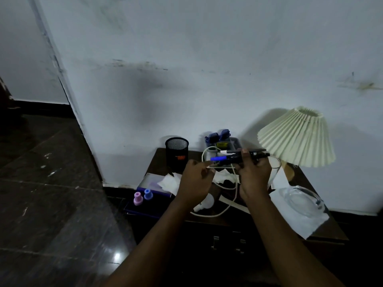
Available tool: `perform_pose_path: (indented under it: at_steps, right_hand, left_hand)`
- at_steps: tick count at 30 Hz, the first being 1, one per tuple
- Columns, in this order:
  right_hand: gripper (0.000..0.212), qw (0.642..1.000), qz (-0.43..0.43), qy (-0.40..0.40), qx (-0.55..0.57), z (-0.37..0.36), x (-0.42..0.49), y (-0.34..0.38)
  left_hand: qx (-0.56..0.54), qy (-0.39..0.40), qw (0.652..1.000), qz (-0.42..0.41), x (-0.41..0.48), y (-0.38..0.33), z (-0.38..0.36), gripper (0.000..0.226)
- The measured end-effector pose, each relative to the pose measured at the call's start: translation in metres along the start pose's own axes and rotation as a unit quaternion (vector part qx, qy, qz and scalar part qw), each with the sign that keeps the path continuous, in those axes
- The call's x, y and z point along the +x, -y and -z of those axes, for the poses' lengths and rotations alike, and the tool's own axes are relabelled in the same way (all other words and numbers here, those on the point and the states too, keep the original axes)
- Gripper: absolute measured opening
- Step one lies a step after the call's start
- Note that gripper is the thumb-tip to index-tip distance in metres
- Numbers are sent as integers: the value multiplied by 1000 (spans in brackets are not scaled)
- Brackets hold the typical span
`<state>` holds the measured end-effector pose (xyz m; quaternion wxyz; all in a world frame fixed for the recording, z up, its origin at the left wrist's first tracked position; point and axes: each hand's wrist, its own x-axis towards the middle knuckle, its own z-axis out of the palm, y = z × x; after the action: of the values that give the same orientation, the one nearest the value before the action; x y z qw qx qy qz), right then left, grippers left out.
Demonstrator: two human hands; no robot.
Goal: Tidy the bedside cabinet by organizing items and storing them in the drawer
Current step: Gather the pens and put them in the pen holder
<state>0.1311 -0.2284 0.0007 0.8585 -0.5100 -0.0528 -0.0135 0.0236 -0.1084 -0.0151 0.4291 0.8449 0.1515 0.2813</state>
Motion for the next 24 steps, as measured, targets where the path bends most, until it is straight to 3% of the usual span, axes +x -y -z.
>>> perform_pose_path:
  at_steps: [1,3,5,7,9,16,19,24]
  right_hand:
    - [34,999,-22,0,35,0,-4,0]
    - [35,994,-78,0,76,-3,-5,-9]
    - [34,986,-125,14,105,-5,-4,-18]
    - [34,976,-160,46,142,-5,-9,-17]
    - [23,967,-182,92,156,-9,-11,-17]
    - [18,956,-215,145,136,-21,-30,-29]
    - [25,947,-247,163,121,-24,-34,-28]
    - [27,938,-275,188,95,-21,-31,-17]
  left_hand:
    - [13,2,1000,10,0,2,0,18]
    - [23,-10,999,44,5,13,0,38]
    - [-70,-35,990,117,9,19,3,51]
    - [-288,-38,937,194,12,11,5,47]
    - [-424,-28,875,231,17,2,5,30]
    - [-619,-33,734,277,13,-1,10,31]
    - [-648,-69,720,238,15,0,12,12]
    - [-665,-93,697,253,22,2,19,14]
